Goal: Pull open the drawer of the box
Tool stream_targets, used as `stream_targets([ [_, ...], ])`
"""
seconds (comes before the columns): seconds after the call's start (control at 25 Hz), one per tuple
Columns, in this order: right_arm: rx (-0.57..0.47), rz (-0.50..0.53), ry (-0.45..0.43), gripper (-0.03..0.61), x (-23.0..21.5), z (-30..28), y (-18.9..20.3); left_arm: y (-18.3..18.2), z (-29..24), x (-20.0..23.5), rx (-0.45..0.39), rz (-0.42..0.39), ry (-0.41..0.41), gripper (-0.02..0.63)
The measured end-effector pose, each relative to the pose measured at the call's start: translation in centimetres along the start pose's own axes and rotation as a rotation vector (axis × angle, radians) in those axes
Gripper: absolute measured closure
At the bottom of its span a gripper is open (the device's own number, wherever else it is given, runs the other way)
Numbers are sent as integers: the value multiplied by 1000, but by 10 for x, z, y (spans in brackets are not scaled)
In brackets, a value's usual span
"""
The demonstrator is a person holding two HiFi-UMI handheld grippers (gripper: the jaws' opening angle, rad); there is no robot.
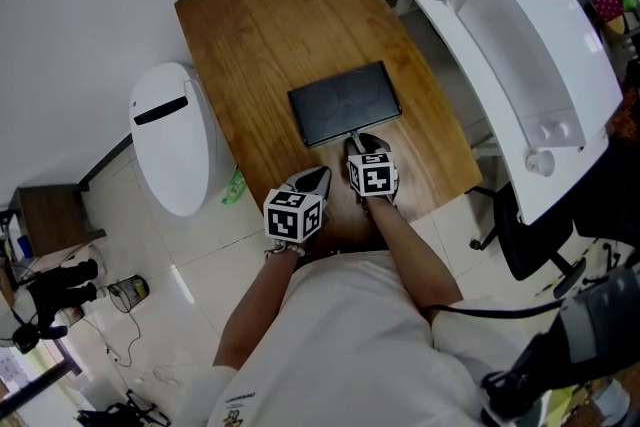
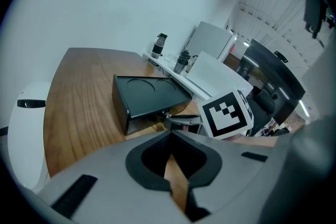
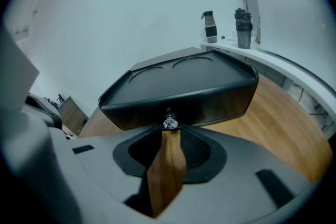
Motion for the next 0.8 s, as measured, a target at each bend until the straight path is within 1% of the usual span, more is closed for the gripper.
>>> stream_targets([
  [0.8,-7,18,10,495,3,1,-7,4,4,2,1,17,-11,612],
])
Point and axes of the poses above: the fingertips, and each gripper's own axes: z backward along the fingers, x to its left, y out of its underside, the point moved 1 cm from there along z, backward along the fingers, and after that the axes turned 6 degrees about -z, right-handed, at the moved point
